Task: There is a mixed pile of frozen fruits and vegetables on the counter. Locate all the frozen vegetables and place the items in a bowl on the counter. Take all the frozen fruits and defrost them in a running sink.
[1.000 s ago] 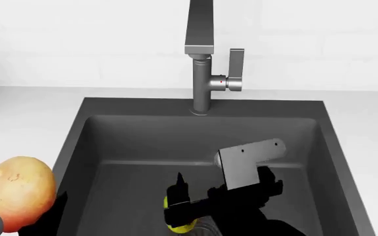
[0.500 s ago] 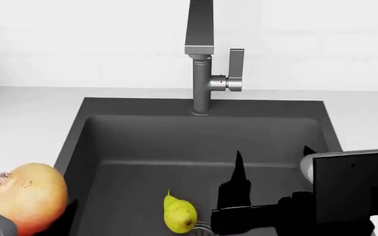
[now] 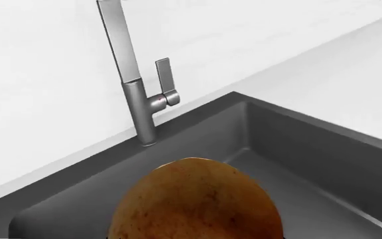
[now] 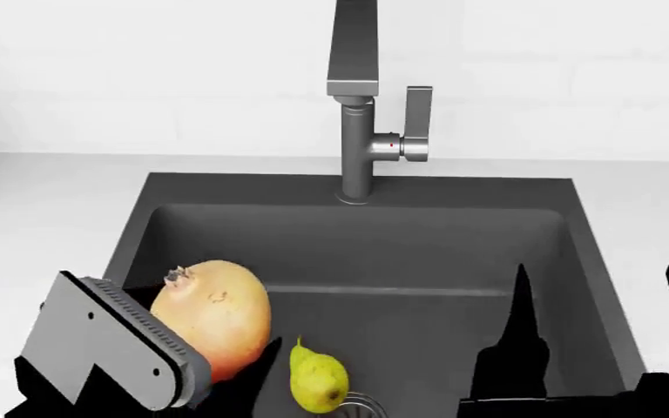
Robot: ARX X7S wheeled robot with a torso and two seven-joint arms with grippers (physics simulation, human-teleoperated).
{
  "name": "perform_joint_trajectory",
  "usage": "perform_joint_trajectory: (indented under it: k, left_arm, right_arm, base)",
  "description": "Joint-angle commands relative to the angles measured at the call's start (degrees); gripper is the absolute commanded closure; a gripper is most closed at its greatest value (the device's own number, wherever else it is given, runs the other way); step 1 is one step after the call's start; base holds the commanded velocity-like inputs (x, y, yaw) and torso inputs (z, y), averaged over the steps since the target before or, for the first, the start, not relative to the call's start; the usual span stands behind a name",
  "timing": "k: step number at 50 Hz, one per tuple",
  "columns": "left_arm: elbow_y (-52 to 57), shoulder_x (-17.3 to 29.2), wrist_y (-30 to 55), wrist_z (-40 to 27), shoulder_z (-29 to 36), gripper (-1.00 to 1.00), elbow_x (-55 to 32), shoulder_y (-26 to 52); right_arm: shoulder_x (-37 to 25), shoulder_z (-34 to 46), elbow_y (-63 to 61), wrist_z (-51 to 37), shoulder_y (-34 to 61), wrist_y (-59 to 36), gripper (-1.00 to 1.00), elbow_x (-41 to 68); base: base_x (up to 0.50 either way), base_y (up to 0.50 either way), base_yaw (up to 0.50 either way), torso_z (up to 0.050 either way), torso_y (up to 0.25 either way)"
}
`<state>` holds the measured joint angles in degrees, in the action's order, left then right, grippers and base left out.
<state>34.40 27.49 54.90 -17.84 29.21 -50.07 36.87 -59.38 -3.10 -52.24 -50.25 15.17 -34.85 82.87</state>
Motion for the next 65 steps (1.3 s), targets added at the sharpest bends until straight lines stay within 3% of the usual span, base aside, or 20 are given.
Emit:
perform_joint_trajectory:
  k: [1, 30, 42, 56, 57, 65]
  left_arm:
    - [-9.7, -7.43, 0.23, 4.94, 10.43, 1.0, 4.74, 8.81]
    - [-47.99, -21.11, -8.52, 22.79, 20.99, 1.0, 11.5, 17.59]
    - [-54.04, -25.01, -11.59, 24.46, 24.33, 1.0, 12.58, 15.81]
    - [-53.31, -25.24, -12.02, 23.33, 25.55, 1.0, 11.48, 15.99]
    - [-53.19, -25.2, -12.01, 23.23, 25.59, -1.0, 11.36, 16.02]
    - [-47.73, -24.58, -9.98, 20.03, 25.18, -1.0, 9.55, 16.22]
  right_arm:
    - [-1.82, -4.46, -0.05, 1.43, -4.84, 1.63, -1.0, -0.23]
    - [-0.27, -1.86, 0.29, 3.2, -2.72, 1.21, -1.0, -0.83]
    - [-0.29, -1.95, 0.42, 3.7, -3.06, 1.28, -1.0, -1.08]
    - [0.67, -0.82, 0.67, 4.89, -2.44, 1.3, -1.0, -1.23]
    - [0.68, -0.79, 0.67, 4.87, -2.42, 1.3, -1.0, -1.2]
    - [0.94, -0.63, 1.18, 5.34, -2.72, 1.3, -1.0, -1.89]
  base:
    - [0.0, 0.0, 0.0, 0.0, 0.01]
    - [0.0, 0.0, 0.0, 0.0, 0.0]
    - [0.0, 0.0, 0.0, 0.0, 0.0]
    - [0.0, 0.0, 0.0, 0.0, 0.001]
    - [0.0, 0.0, 0.0, 0.0, 0.0]
    - [0.0, 0.0, 0.0, 0.0, 0.0]
